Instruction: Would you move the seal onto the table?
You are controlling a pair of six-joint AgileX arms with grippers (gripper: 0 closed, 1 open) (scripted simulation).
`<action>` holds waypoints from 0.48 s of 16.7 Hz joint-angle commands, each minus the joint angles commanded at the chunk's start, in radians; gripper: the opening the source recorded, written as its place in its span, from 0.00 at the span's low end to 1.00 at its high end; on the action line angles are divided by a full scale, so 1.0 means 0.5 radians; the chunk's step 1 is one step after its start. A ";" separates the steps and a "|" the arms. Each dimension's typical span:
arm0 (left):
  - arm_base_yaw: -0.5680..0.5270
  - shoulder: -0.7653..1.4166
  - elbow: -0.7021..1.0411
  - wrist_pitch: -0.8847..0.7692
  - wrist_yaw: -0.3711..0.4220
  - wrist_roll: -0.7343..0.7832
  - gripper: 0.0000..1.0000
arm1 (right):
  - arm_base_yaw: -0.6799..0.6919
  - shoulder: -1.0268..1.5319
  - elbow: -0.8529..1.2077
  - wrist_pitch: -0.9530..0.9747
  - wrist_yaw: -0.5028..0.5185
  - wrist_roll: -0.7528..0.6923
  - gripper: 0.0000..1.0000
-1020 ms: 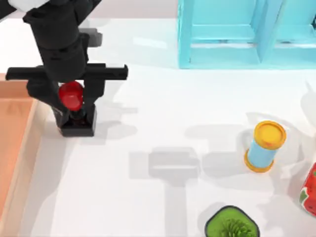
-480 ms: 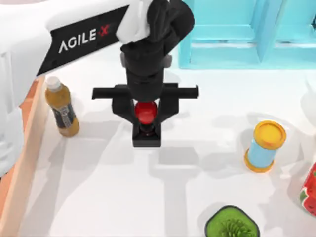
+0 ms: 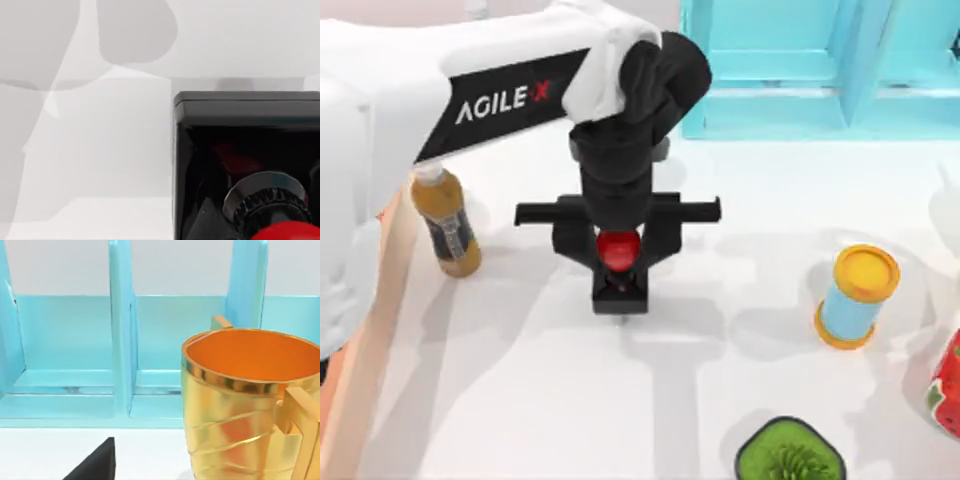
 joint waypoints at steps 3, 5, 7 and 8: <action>0.000 0.013 -0.050 0.052 0.001 -0.001 0.00 | 0.000 0.000 0.000 0.000 0.000 0.000 1.00; 0.000 0.013 -0.050 0.052 0.001 -0.001 0.00 | 0.000 0.000 0.000 0.000 0.000 0.000 1.00; 0.000 0.013 -0.050 0.052 0.001 -0.001 0.15 | 0.000 0.000 0.000 0.000 0.000 0.000 1.00; 0.000 0.013 -0.050 0.052 0.001 -0.001 0.23 | 0.000 0.000 0.000 0.000 0.000 0.000 1.00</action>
